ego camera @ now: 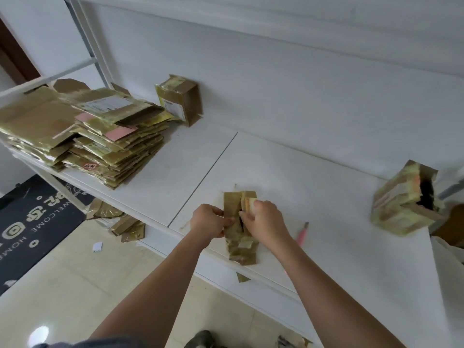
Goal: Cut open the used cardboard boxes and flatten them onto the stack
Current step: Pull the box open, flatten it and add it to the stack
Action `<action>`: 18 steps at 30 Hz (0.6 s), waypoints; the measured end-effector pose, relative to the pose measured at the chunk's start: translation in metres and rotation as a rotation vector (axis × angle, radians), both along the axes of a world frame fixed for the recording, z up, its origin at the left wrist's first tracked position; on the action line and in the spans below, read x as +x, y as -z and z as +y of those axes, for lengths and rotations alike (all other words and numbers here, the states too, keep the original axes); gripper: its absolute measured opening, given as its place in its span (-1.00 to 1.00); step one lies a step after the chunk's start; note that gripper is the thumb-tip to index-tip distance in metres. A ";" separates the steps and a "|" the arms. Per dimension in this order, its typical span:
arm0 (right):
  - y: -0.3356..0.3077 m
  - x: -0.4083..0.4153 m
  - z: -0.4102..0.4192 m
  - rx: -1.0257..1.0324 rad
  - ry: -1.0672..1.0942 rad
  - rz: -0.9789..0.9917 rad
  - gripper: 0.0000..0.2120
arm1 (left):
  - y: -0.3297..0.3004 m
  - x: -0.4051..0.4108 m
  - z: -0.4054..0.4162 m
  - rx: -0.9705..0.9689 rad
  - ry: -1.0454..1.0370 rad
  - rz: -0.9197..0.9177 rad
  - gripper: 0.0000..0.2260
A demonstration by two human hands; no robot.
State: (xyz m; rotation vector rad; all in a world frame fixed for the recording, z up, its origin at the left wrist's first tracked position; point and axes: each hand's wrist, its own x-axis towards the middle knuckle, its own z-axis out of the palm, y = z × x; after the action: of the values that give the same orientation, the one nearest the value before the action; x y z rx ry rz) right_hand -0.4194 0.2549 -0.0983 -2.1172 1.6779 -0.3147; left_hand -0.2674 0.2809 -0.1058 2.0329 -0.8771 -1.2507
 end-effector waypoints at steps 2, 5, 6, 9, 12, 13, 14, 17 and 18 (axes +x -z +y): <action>0.000 0.007 -0.002 -0.024 0.007 0.039 -0.60 | 0.000 0.002 -0.002 0.007 0.005 0.005 -0.83; -0.002 0.013 -0.004 -0.048 -0.005 0.079 -0.60 | 0.000 0.005 -0.003 0.022 0.002 0.048 -0.85; -0.003 0.013 -0.007 -0.043 -0.013 0.064 -0.59 | 0.000 0.005 -0.004 0.025 -0.001 0.052 -0.88; -0.007 0.002 -0.014 0.085 0.031 -0.135 -0.58 | 0.000 0.003 -0.004 0.015 -0.006 0.033 -0.91; -0.009 -0.015 -0.017 0.211 0.029 -0.243 -0.71 | 0.000 0.001 -0.005 0.008 -0.017 0.014 -0.90; -0.009 -0.019 -0.017 0.230 0.023 -0.268 -0.74 | 0.000 0.000 -0.005 0.008 -0.019 0.003 -0.90; -0.008 -0.022 -0.018 0.247 0.025 -0.295 -0.77 | 0.001 0.000 -0.005 0.006 -0.020 -0.008 -0.91; -0.005 -0.034 -0.021 0.303 0.034 -0.375 -0.69 | 0.001 0.000 -0.004 0.003 -0.018 -0.039 -0.92; -0.004 -0.038 -0.023 0.347 0.051 -0.431 -0.64 | 0.001 0.000 -0.004 0.003 -0.015 -0.046 -0.93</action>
State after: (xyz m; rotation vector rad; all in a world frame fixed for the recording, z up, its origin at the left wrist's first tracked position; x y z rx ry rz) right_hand -0.4576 0.2321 -0.0940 -1.6189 1.4149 -0.4254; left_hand -0.2671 0.2767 -0.1064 2.0743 -0.8800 -1.2031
